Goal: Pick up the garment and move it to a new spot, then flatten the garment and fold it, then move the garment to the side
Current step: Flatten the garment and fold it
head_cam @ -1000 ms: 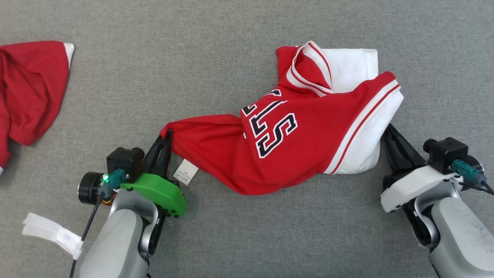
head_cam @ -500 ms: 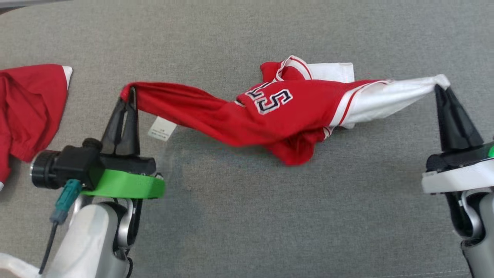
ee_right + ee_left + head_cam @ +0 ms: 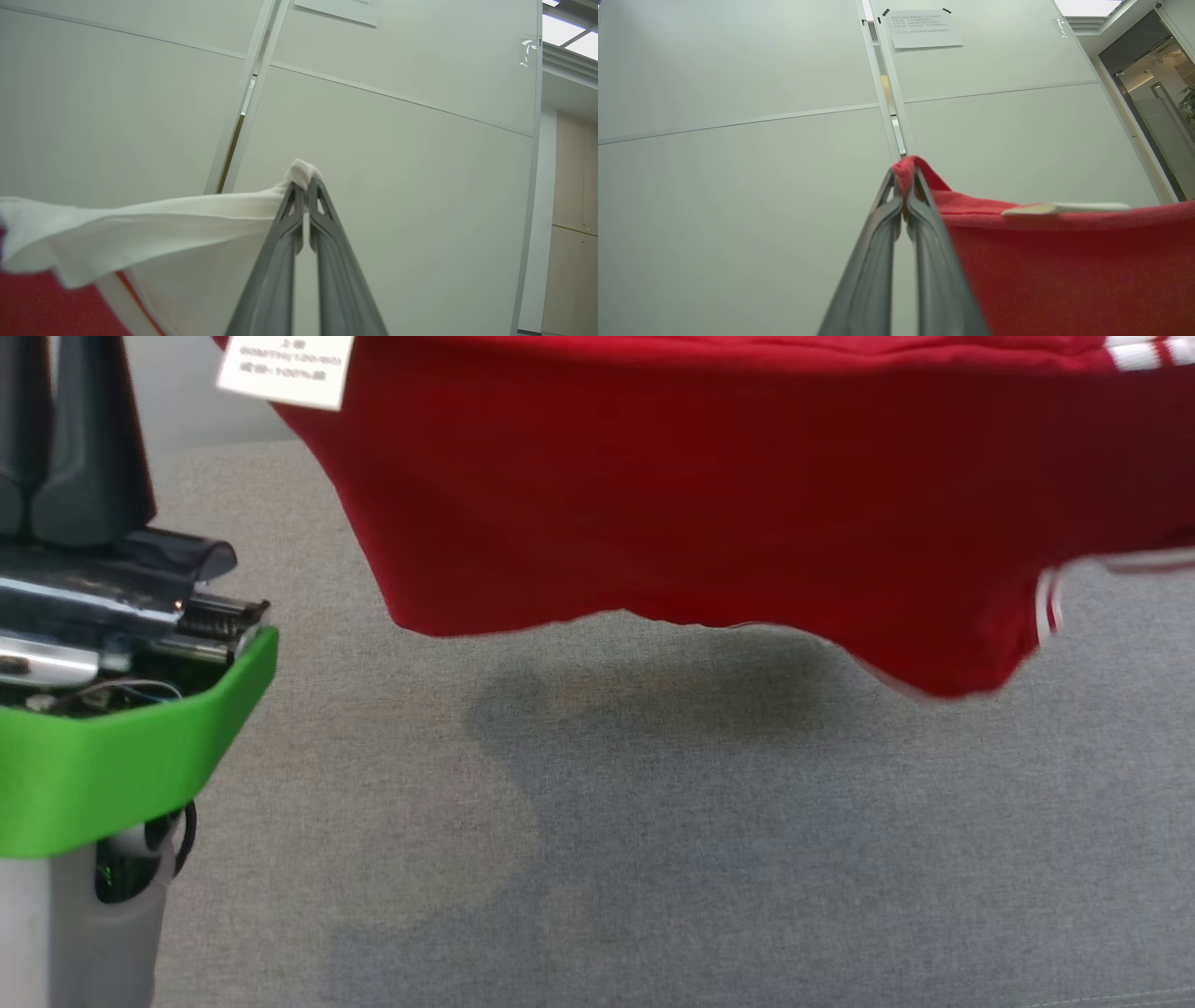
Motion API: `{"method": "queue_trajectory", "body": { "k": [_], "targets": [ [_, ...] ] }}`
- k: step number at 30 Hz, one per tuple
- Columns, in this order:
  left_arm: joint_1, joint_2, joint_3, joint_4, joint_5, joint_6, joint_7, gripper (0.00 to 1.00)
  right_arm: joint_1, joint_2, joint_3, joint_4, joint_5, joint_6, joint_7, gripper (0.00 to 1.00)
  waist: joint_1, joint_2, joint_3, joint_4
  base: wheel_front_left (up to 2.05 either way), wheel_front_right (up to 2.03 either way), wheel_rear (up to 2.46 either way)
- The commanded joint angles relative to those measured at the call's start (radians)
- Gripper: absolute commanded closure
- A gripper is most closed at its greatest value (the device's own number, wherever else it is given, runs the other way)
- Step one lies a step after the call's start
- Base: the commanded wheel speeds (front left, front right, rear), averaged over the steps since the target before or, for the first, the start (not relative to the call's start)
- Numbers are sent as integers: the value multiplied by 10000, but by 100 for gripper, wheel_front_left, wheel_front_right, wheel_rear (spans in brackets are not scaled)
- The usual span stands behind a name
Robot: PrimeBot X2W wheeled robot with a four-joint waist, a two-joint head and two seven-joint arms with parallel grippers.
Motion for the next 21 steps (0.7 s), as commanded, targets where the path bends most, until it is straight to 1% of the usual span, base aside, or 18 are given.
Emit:
{"method": "queue_trajectory", "body": {
  "k": [1, 3, 6, 8, 10, 12, 16, 20, 21],
  "targets": [
    [-207, 130, 70, -4, -36, -28, 201, 100, -236, -130, -85, -26, 161, -6, 178, 100, 0, 0, -170, -97, 0, 0, 0],
    [-531, 151, 109, -28, -148, -61, 451, 100, -533, -336, -169, 3, 352, -6, 385, 100, 0, 0, -128, -151, 0, 0, 0],
    [-858, 141, 15, 160, -300, -164, 723, 100, -934, -529, -139, 380, 675, -6, 556, 100, 0, 0, 63, -218, 0, 0, 0],
    [-1173, 9, -69, 487, -501, -278, 813, 100, -1292, -686, 62, 767, 923, -6, 569, 100, 0, 0, 285, -246, 0, 0, 0],
    [-1519, -112, -167, 1141, -734, -433, 806, 100, -1722, -809, 325, 1382, 1096, -6, 519, 100, 0, 0, 515, -269, 0, 0, 0],
    [-1957, -267, -264, 2029, -939, -600, 735, 100, -2261, -909, 689, 2095, 1274, -6, 422, 100, 0, 0, 756, -275, 0, 0, 0],
    [-3235, -711, -415, 4436, -1292, -1014, 318, 100, -3789, -1001, 1578, 3870, 1426, -6, 38, 100, 0, 0, 1169, -252, 0, 0, 0],
    [-4712, -1062, -430, 6745, -1436, -1364, -325, 100, -5516, -780, 2383, 5434, 1287, -6, -432, 100, 0, 0, 1340, -299, 0, 0, 0],
    [-5053, -1148, -370, 7240, -1475, -1396, -481, 100, -5916, -728, 2514, 5767, 1251, -6, -554, 100, 0, 0, 1364, -318, 0, 0, 0]
  ]
}}
